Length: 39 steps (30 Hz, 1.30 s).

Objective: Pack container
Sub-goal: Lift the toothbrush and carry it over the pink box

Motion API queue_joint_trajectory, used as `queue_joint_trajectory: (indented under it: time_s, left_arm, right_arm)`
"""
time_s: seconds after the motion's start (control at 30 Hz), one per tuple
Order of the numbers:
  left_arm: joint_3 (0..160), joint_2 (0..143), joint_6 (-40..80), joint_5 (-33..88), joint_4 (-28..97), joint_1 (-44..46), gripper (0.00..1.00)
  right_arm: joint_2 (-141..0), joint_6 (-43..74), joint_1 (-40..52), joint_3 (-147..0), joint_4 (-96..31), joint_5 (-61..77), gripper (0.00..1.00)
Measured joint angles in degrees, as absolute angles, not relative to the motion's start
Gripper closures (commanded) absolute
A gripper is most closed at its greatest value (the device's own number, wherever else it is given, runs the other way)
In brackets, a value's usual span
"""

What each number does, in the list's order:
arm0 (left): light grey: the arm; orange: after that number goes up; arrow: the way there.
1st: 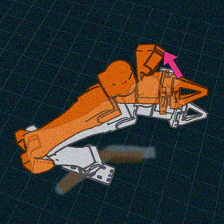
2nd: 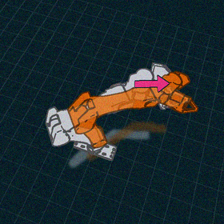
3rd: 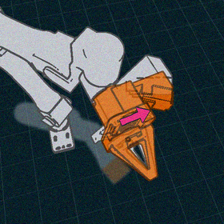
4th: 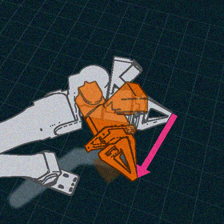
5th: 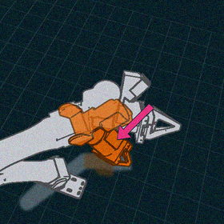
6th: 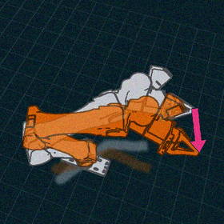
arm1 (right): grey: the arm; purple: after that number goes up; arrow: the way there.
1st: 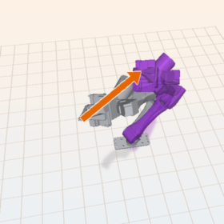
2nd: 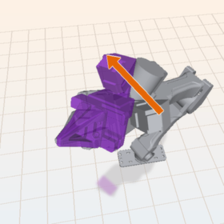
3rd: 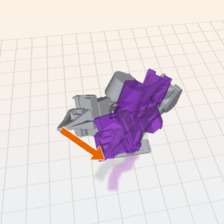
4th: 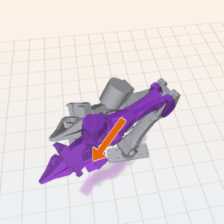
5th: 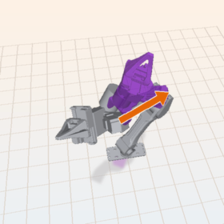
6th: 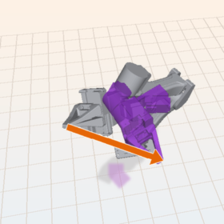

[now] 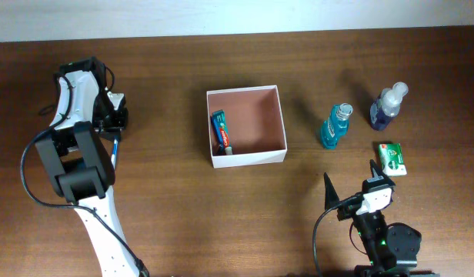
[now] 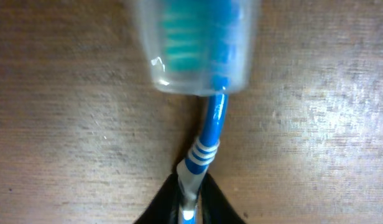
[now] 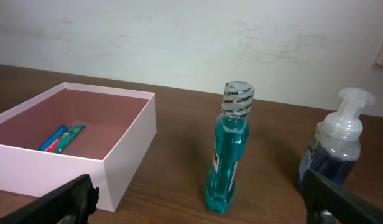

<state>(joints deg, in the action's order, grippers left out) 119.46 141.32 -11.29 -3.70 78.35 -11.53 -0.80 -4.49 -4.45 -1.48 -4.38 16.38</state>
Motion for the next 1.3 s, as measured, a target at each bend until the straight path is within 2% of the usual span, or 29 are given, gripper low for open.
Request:
queue_joint_trajectory:
  time_s: [0.1, 0.17, 0.5, 0.77, 0.97, 1.3]
  left_arm:
    - [121.5, 142.0, -11.3, -3.7, 79.5, -11.5, 0.93]
    - [123.2, 142.3, -11.3, -3.7, 80.2, -11.5, 0.99]
    - [129.8, 142.4, -10.6, -3.7, 85.2, -11.5, 0.99]
    - [143.3, 142.5, -8.8, -0.2, 93.0, -9.3, 0.99]
    - [153.1, 142.6, -5.9, 8.2, 96.4, -2.7, 0.99]
    - [153.8, 142.0, 3.2, 15.9, 96.5, 13.8, 0.99]
  right_arm:
    - [-0.8, -4.5, -4.4, -1.5, -4.4, 16.4, 0.02]
    - [-0.8, -4.5, -4.4, -1.5, -4.4, 16.4, 0.02]
    - [-0.8, -4.5, -4.4, -1.5, -4.4, 16.4, 0.02]
    - [-0.8, -4.5, -4.4, -1.5, -4.4, 16.4, 0.02]
    - [-0.8, -4.5, -4.4, -1.5, -4.4, 16.4, 0.02]
    - [-0.8, -4.5, -4.4, -1.5, -4.4, 16.4, 0.02]
